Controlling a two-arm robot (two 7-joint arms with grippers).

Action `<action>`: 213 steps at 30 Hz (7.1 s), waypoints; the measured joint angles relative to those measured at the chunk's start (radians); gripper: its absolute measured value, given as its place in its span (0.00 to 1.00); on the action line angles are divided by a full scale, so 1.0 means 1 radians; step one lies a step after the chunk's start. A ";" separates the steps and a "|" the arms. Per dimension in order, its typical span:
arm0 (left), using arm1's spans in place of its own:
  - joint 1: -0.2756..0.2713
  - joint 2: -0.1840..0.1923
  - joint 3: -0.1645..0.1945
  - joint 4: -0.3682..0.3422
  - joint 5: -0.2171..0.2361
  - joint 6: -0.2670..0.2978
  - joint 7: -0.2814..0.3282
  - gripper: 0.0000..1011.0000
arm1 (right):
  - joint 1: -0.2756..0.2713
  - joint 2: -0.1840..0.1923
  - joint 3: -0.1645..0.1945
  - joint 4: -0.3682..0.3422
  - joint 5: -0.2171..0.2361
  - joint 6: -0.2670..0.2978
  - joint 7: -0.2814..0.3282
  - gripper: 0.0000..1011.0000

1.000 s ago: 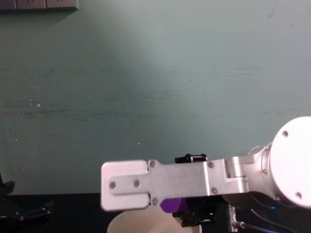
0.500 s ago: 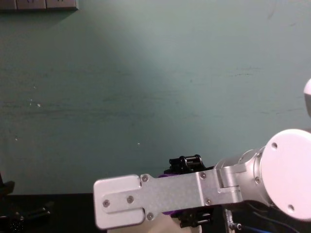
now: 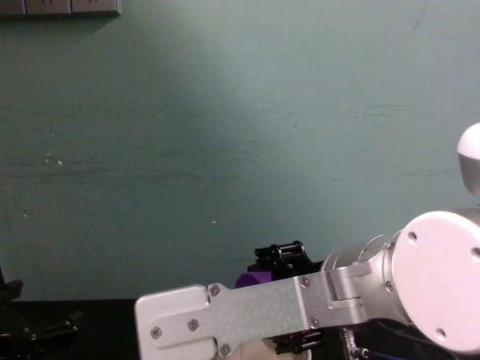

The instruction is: Pick up the cup and pour the mung beans from the cup into the bowl.

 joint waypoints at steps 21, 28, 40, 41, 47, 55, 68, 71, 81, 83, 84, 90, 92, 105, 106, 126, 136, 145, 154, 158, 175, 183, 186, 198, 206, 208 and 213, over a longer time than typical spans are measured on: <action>0.000 0.000 0.000 0.000 0.000 0.000 0.000 0.99 | 0.000 -0.020 -0.018 0.000 -0.119 -0.014 0.044 0.72; 0.000 0.000 0.000 0.000 0.000 0.000 0.000 0.99 | -0.004 -0.026 -0.017 -0.002 -0.142 -0.019 0.052 0.72; 0.000 0.000 0.000 0.000 0.000 0.000 0.000 0.99 | -0.017 -0.036 -0.009 -0.006 -0.186 -0.026 0.068 0.72; 0.000 0.000 0.000 0.000 0.000 0.000 0.000 0.99 | -0.018 -0.037 -0.008 -0.006 -0.188 -0.027 0.068 0.72; 0.000 0.000 0.000 0.000 0.000 0.000 0.000 0.99 | -0.027 -0.042 0.001 -0.008 -0.208 -0.031 0.077 0.72; 0.000 0.000 0.000 0.000 0.000 0.000 0.000 0.99 | -0.039 -0.048 0.016 -0.009 -0.224 -0.041 0.083 0.72; 0.000 0.000 0.000 0.000 0.000 0.000 0.000 0.99 | -0.054 -0.063 0.034 -0.005 -0.259 -0.058 0.093 0.72; 0.000 0.000 0.000 0.000 0.000 0.000 0.000 0.99 | -0.057 -0.066 0.037 -0.005 -0.270 -0.061 0.097 0.72; 0.000 0.000 0.000 0.000 0.000 0.000 0.000 0.99 | -0.062 -0.074 0.036 0.000 -0.325 -0.070 0.110 0.72; 0.000 0.000 0.000 0.000 0.000 0.000 0.000 0.99 | -0.061 -0.075 0.030 0.000 -0.346 -0.071 0.117 0.72; 0.000 0.000 0.000 0.000 0.000 0.000 0.000 0.99 | -0.061 -0.075 0.028 0.000 -0.352 -0.071 0.119 0.72; 0.000 0.000 0.000 0.000 0.000 0.000 0.000 0.99 | -0.061 -0.075 0.019 -0.001 -0.392 -0.077 0.130 0.72; 0.000 0.000 0.000 0.000 0.000 0.000 0.000 0.99 | -0.061 -0.075 0.016 -0.002 -0.407 -0.082 0.133 0.72; 0.000 0.000 0.000 0.000 0.000 0.000 0.000 0.99 | -0.045 -0.077 -0.030 -0.005 -0.532 -0.096 0.175 0.72; 0.000 0.000 0.000 0.000 0.000 0.000 0.000 0.99 | -0.042 -0.077 -0.039 -0.005 -0.550 -0.097 0.183 0.72; 0.000 0.000 0.000 0.000 0.000 0.000 0.000 0.99 | -0.080 -0.090 0.006 -0.031 -0.555 -0.094 0.167 0.72; 0.000 0.000 0.000 0.000 0.000 0.000 0.000 0.99 | -0.137 -0.115 0.103 -0.067 -0.438 -0.054 0.085 0.72; 0.000 0.000 0.000 0.000 0.000 0.000 0.000 0.99 | -0.170 -0.128 0.178 -0.104 -0.343 -0.037 0.045 0.72; 0.000 0.000 0.000 0.000 0.000 0.000 0.000 0.99 | -0.202 -0.122 0.248 -0.143 -0.266 -0.021 0.021 0.72; 0.000 0.000 0.000 0.000 0.000 0.000 0.000 0.99 | -0.212 -0.116 0.267 -0.156 -0.256 -0.009 0.016 0.72; 0.000 0.000 0.000 0.000 0.000 0.000 0.000 0.99 | -0.305 -0.132 0.401 -0.182 -0.115 -0.010 -0.109 0.72; 0.000 0.000 0.000 0.000 0.000 0.000 0.000 0.99 | -0.355 -0.156 0.502 -0.173 0.051 -0.065 -0.181 0.72; 0.000 0.000 0.000 0.000 0.000 0.000 0.000 0.99 | -0.369 -0.161 0.535 -0.168 0.117 -0.093 -0.198 0.72; 0.000 0.000 0.000 0.000 0.000 0.000 0.000 0.99 | -0.374 -0.163 0.629 -0.118 0.352 -0.183 -0.164 0.72; 0.000 0.000 0.000 0.000 0.000 0.000 0.000 0.99 | -0.362 -0.151 0.692 -0.059 0.547 -0.270 -0.078 0.72; 0.000 0.000 0.000 0.000 0.000 0.000 0.000 0.99 | -0.365 -0.151 0.707 -0.046 0.594 -0.290 -0.066 0.72; 0.000 0.000 0.000 0.000 0.000 0.000 0.000 0.99 | -0.374 -0.158 0.740 -0.012 0.693 -0.328 -0.043 0.72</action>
